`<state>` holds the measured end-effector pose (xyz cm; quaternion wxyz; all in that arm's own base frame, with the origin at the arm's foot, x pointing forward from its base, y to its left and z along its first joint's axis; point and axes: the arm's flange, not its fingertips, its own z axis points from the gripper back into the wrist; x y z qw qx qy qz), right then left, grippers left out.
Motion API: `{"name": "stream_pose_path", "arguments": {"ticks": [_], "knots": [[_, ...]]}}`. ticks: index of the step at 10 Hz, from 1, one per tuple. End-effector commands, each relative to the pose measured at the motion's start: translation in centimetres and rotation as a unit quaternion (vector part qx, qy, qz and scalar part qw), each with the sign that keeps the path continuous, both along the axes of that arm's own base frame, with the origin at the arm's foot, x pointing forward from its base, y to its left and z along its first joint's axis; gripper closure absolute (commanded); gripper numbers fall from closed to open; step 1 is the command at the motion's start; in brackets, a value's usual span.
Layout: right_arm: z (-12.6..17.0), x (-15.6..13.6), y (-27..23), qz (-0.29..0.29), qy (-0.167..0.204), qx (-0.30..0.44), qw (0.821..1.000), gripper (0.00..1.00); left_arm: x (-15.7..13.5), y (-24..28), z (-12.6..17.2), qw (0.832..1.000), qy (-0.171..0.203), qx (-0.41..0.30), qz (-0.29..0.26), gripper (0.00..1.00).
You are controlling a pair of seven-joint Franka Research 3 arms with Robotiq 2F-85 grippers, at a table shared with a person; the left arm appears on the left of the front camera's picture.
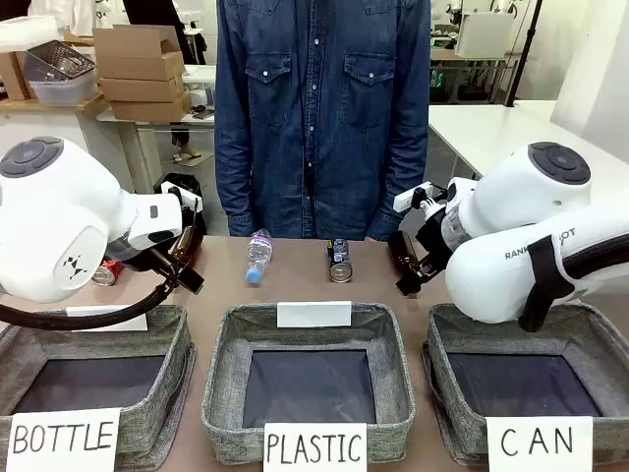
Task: Sort the can waste into the basket.
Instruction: Pick up the can waste from the table and place it in the right Fabric basket.
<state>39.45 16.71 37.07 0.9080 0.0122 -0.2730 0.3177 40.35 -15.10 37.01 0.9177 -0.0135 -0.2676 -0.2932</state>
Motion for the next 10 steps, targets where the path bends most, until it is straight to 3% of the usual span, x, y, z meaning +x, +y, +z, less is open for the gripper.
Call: {"name": "stream_pose_path", "arguments": {"ticks": [1,10], "knots": [[0.01,0.0,0.0,0.0,0.0,0.0,1.0,0.0,0.0,0.0,0.01,1.0,0.0,0.0,0.0,0.0],[0.0,0.0,0.01,0.0,0.0,0.0,1.0,0.0,0.0,0.01,0.0,1.0,0.0,0.0,0.0,0.0]]}}
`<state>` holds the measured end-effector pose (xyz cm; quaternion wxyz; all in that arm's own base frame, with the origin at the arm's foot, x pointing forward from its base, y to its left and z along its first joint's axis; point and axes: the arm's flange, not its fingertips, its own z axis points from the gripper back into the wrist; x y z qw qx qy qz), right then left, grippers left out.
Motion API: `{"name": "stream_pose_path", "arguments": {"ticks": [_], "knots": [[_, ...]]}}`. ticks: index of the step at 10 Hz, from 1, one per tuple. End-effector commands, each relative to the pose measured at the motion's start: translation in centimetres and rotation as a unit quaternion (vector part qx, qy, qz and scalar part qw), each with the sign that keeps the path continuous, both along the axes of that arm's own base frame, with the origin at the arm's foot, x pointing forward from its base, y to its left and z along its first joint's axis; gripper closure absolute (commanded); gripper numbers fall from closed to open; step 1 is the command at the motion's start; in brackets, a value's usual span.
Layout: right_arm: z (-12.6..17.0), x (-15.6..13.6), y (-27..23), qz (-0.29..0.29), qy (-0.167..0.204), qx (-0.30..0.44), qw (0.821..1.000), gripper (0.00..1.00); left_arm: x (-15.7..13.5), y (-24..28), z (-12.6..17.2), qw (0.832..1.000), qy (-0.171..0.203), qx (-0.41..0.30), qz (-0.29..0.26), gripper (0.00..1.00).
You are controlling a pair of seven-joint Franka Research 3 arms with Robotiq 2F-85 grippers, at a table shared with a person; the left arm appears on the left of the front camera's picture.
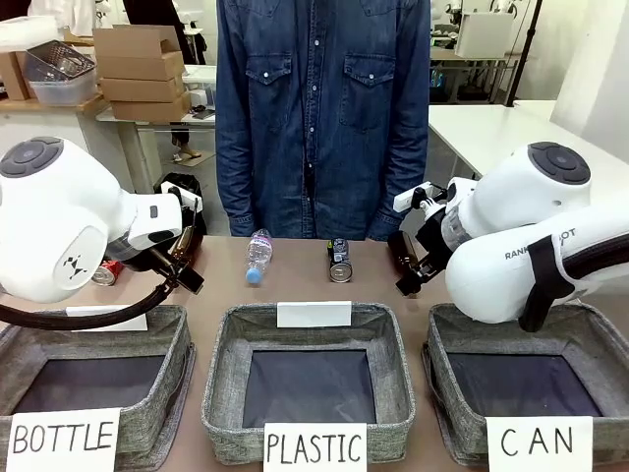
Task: Sort the can waste into the basket.
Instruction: Pick up the can waste from the table and place it in the right Fabric basket.
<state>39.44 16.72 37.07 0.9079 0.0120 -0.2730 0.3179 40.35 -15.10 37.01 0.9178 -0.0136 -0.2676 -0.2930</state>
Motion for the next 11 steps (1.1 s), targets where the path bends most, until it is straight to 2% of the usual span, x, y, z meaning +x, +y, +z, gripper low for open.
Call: {"name": "stream_pose_path", "arguments": {"ticks": [1,2,3,4,5,6,7,8,9,10,11], "knots": [[3.1,-0.9,-2.0,0.008,-0.003,0.005,1.0,0.0,-1.5,1.3,3.6,1.0,-0.004,0.014,-0.018,0.0],[6.8,-2.8,-4.6,0.018,0.001,0.022,1.0,0.0,-3.9,2.8,7.9,1.0,-0.002,0.003,-0.019,0.0],[10.4,-5.6,-6.8,0.007,0.014,0.031,0.999,0.0,-7.8,3.7,12.0,1.0,0.013,-0.003,-0.018,0.0],[13.1,-9.1,-8.1,-0.009,-0.004,0.037,0.999,0.0,-12.0,3.9,14.6,0.999,-0.021,-0.018,-0.044,0.0],[13.6,-10.3,-8.3,-0.02,-0.042,0.028,0.999,0.0,-12.3,3.7,14.6,0.997,-0.063,-0.012,-0.046,0.0],[13.1,-9.5,-7.5,-0.063,-0.06,0.014,0.996,0.0,-10.7,2.8,13.7,0.994,-0.093,-0.015,-0.053,0.0],[14.4,-5.3,-6.5,-0.014,-0.018,0.04,0.999,0.0,-8.0,2.1,16.2,0.999,-0.035,-0.008,-0.029,0.0],[13.7,-5.5,-6.6,-0.013,0.009,0.019,1.0,0.0,-9.8,2.3,18.7,0.997,-0.066,-0.012,-0.038,0.0],[13.5,-6.1,-7.3,0.01,0.014,0.072,0.997,0.0,-9.4,3.8,18.8,0.996,-0.032,-0.069,-0.044,0.0],[13.2,-6.6,-8.9,0.059,0.032,0.157,0.985,0.0,-9.1,5.9,18.9,0.99,0.013,-0.133,-0.043,0.0],[12.5,-6.8,-11.0,0.119,0.077,0.289,0.947,0.0,-8.7,8.6,18.8,0.966,0.075,-0.236,-0.073,0.0]]}}
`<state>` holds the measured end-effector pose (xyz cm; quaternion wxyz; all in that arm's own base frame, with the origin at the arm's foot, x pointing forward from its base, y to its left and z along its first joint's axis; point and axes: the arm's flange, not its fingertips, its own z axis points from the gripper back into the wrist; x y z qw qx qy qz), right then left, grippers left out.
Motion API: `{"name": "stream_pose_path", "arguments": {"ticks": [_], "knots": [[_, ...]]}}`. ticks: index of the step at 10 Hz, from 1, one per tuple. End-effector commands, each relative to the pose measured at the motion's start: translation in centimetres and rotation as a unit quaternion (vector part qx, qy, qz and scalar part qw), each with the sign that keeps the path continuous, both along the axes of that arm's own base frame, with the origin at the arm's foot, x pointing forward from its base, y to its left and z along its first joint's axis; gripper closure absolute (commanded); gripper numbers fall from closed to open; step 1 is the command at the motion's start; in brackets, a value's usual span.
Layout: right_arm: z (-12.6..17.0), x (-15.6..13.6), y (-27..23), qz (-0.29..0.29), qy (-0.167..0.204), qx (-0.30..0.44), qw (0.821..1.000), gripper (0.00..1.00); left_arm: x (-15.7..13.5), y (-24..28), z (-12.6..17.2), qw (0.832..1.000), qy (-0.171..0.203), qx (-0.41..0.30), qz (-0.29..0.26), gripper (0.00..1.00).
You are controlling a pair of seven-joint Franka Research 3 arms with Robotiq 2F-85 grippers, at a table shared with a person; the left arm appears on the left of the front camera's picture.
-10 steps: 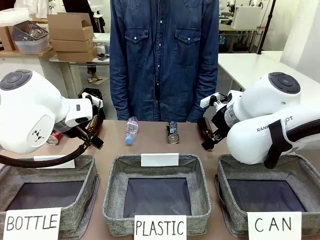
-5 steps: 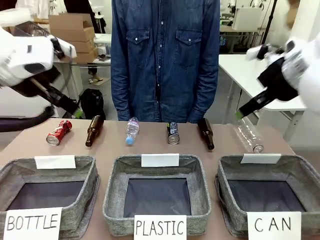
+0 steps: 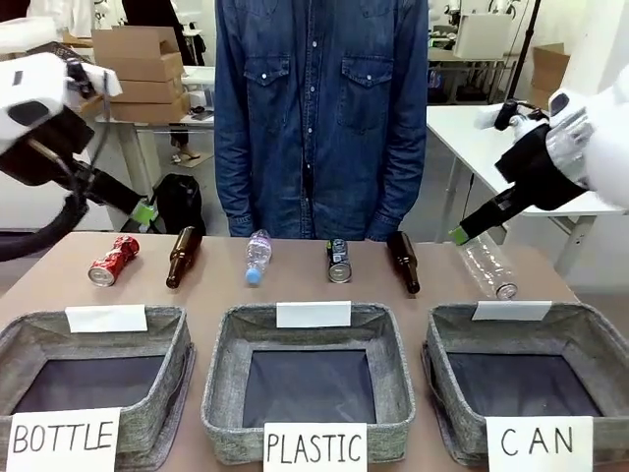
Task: Sort the can waste into the basket.
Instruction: Pick up the can waste from the table and place it in the right Fabric basket.
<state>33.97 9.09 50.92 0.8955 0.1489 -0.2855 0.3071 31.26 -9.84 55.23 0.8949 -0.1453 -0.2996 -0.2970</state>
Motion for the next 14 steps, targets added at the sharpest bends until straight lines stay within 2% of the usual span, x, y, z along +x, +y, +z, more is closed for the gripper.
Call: {"name": "stream_pose_path", "arguments": {"ticks": [1,2,3,4,5,7,8,9,10,11,14], "knots": [[-2.8,-1.1,-6.4,0.111,0.082,0.309,0.941,0.0,1.2,7.2,-0.7,0.96,0.129,-0.228,-0.102,0.0],[-3.5,-1.3,-8.2,0.114,0.092,0.379,0.914,0.0,1.6,9.5,-2.0,0.94,0.152,-0.284,-0.116,0.0],[-4.1,-1.3,-10.1,0.081,0.116,0.448,0.883,0.0,2.1,11.6,-3.4,0.914,0.165,-0.353,-0.111,0.0],[-4.7,-1.1,-11.6,0.052,0.125,0.501,0.855,0.0,2.4,13.0,-4.4,0.893,0.162,-0.406,-0.106,0.0],[-5.0,-0.9,-12.3,0.034,0.153,0.527,0.835,0.0,2.8,14.0,-5.4,0.867,0.157,-0.461,-0.102,0.0],[-5.3,0.0,-12.7,0.021,0.169,0.549,0.819,0.0,3.3,13.7,-6.6,0.858,0.173,-0.472,-0.107,0.0],[-5.3,0.2,-12.7,0.019,0.165,0.549,0.819,0.0,3.5,13.3,-7.0,0.856,0.177,-0.474,-0.104,0.0],[-5.3,0.3,-12.4,0.014,0.154,0.542,0.826,0.0,3.7,12.4,-7.0,0.868,0.18,-0.453,-0.094,0.0],[-5.4,0.4,-11.6,-0.014,0.126,0.476,0.87,0.0,4.1,11.6,-6.8,0.912,0.192,-0.361,-0.007,0.0],[-6.0,0.2,-13.2,0.023,0.171,0.569,0.804,0.0,3.5,13.5,-8.1,0.845,0.187,-0.491,-0.098,0.0],[-6.0,0.2,-13.2,0.023,0.171,0.569,0.804,0.0,3.5,13.5,-8.1,0.845,0.187,-0.491,-0.098,0.0]]}}
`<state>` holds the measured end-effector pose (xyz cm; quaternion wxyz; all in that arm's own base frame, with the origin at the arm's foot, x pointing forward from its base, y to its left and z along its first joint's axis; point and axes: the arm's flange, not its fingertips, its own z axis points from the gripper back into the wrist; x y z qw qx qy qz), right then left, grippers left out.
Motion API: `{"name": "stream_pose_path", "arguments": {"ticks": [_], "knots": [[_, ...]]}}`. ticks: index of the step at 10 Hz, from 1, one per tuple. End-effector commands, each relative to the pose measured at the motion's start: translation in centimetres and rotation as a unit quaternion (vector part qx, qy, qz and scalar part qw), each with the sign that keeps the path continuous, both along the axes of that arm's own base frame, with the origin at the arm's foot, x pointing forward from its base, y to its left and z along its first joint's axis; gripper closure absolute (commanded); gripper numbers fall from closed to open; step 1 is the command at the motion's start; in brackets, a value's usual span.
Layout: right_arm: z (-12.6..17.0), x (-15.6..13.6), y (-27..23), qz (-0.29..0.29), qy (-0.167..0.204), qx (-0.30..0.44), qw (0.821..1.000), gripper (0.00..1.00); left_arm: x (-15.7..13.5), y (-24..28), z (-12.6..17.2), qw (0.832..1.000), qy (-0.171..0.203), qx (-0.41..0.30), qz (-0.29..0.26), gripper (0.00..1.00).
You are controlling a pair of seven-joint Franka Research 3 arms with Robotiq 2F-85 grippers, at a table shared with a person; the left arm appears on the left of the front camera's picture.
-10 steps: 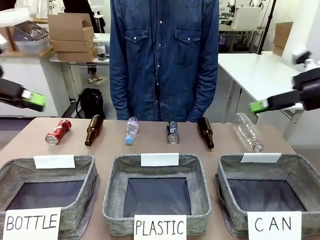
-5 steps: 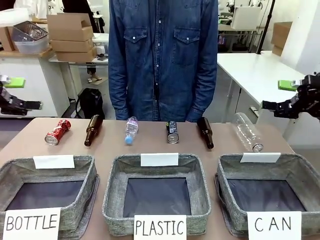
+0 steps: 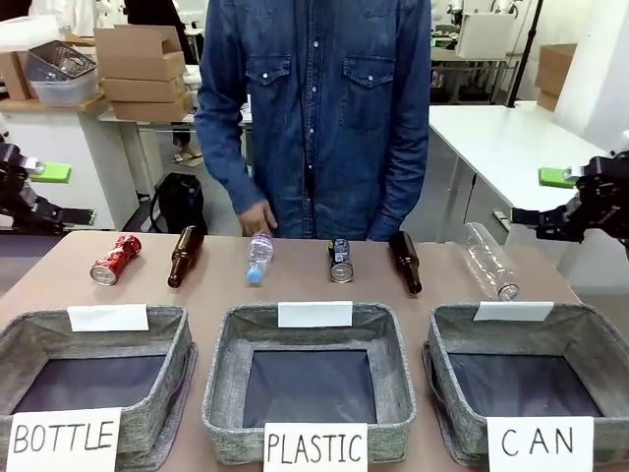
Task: Sort the can waste into the basket.
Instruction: Pick up the can waste from the table and place it in the right Fabric basket.
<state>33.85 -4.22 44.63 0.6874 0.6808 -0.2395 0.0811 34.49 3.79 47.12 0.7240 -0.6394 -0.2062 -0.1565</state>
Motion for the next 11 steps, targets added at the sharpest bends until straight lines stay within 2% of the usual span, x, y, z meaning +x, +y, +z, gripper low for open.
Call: {"name": "stream_pose_path", "arguments": {"ticks": [1,2,3,4,5,6,7,9,10,11], "knots": [[0.2,0.3,0.1,-0.004,-0.007,0.013,1.0,0.0,0.2,-0.2,0.0,1.0,-0.014,-0.014,-0.002,0.0],[0.2,0.3,0.1,-0.004,-0.007,0.013,1.0,0.0,0.0,0.0,0.0,1.0,0.0,0.0,0.0,0.0],[0.2,0.3,0.1,-0.004,-0.007,0.013,1.0,0.0,-1.3,0.5,1.9,0.992,-0.056,0.1,0.043,0.0],[0.2,0.3,0.1,-0.004,-0.007,0.013,1.0,0.0,-0.8,1.8,2.9,0.963,-0.069,0.216,0.143,0.0],[0.2,0.3,0.1,-0.004,-0.007,0.013,1.0,0.0,0.2,2.6,3.3,0.932,-0.07,0.31,0.174,0.0],[0.2,0.3,0.1,-0.004,-0.007,0.013,1.0,0.0,2.3,3.2,3.3,0.871,-0.048,0.431,0.232,0.0],[0.2,0.3,0.1,-0.004,-0.007,0.013,1.0,0.0,4.5,2.7,2.7,0.817,-0.023,0.52,0.248,0.0],[0.2,0.3,0.1,-0.004,-0.007,0.013,1.0,0.0,8.7,0.5,1.3,0.765,-0.026,0.599,0.234,0.0],[0.2,0.3,0.1,-0.004,-0.007,0.013,1.0,0.0,9.8,-0.6,1.2,0.755,-0.047,0.605,0.248,0.0],[0.2,0.3,0.1,-0.004,-0.007,0.013,1.0,0.0,10.1,-1.4,2.5,0.8,-0.029,0.533,0.276,0.0]]}}
